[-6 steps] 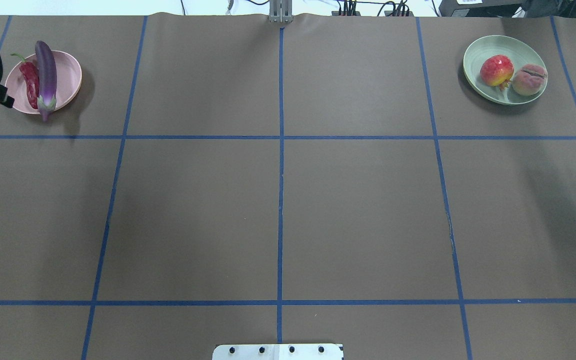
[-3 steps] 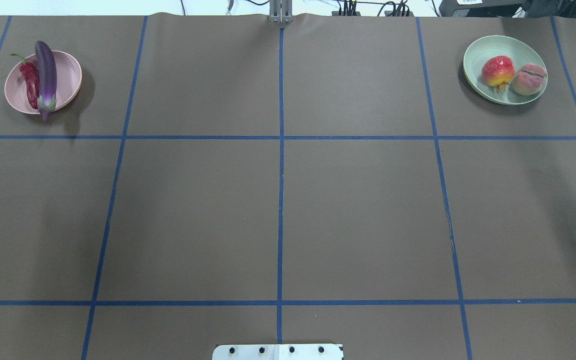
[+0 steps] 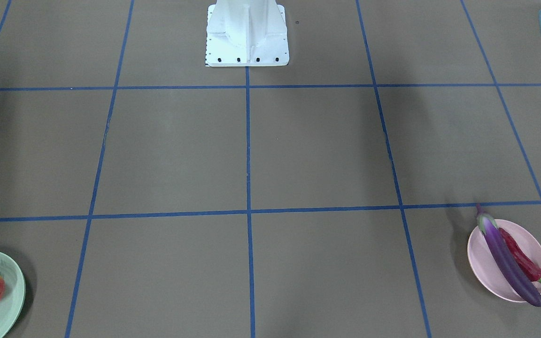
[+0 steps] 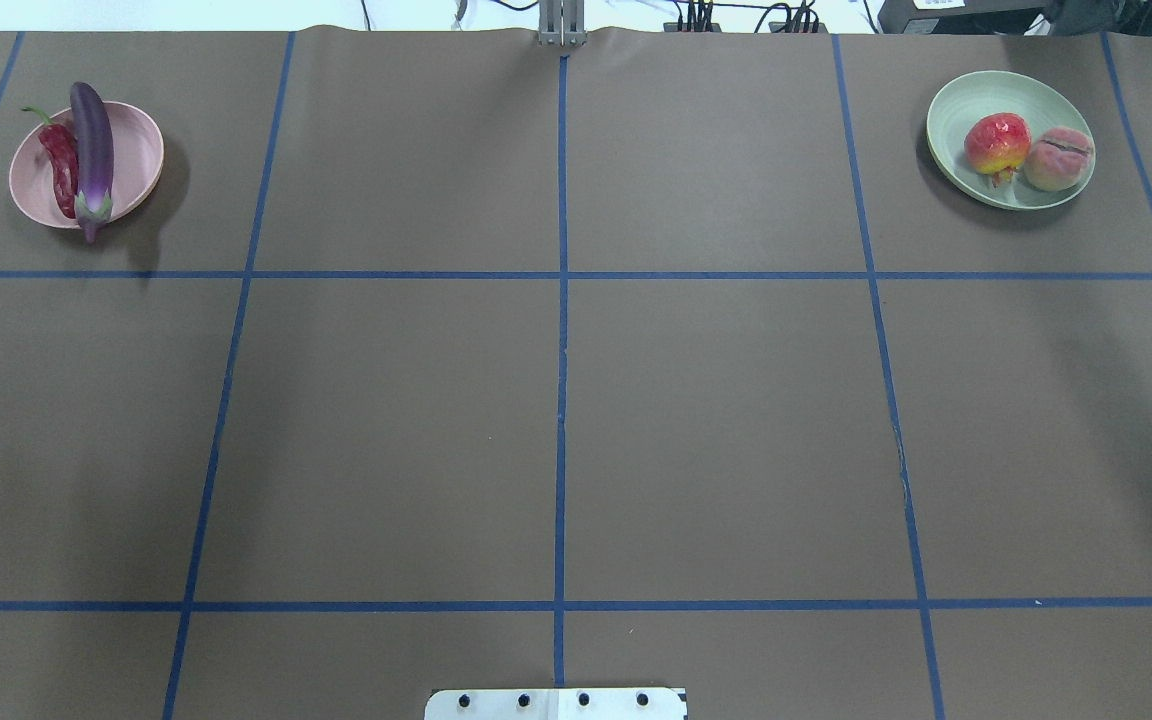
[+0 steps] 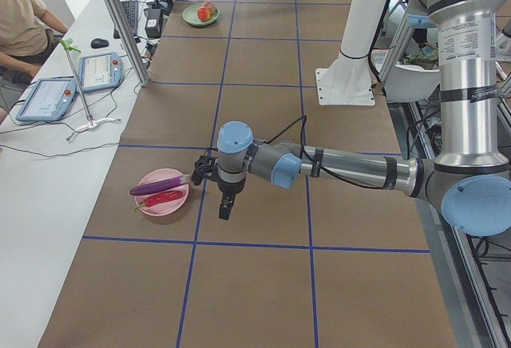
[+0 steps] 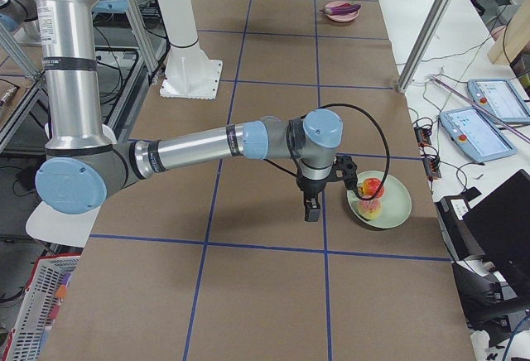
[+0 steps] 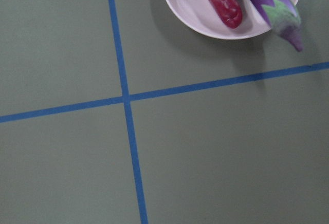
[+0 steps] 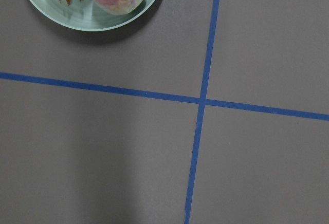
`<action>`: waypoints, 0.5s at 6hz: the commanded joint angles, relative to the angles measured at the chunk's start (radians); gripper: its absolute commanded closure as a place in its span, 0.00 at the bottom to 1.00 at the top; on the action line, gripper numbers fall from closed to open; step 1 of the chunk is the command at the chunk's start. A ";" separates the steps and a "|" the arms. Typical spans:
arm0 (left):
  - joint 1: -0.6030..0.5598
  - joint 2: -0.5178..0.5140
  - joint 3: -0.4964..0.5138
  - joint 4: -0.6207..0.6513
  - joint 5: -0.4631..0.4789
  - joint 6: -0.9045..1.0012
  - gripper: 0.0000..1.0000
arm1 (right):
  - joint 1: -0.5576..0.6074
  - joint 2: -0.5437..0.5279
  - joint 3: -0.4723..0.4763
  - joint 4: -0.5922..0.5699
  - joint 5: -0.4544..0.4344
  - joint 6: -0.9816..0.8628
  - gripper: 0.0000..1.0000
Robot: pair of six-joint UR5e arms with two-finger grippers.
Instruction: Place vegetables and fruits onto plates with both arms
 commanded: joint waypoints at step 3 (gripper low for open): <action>-0.128 0.022 -0.049 0.152 -0.077 0.154 0.00 | -0.012 0.014 -0.043 0.000 0.015 0.011 0.00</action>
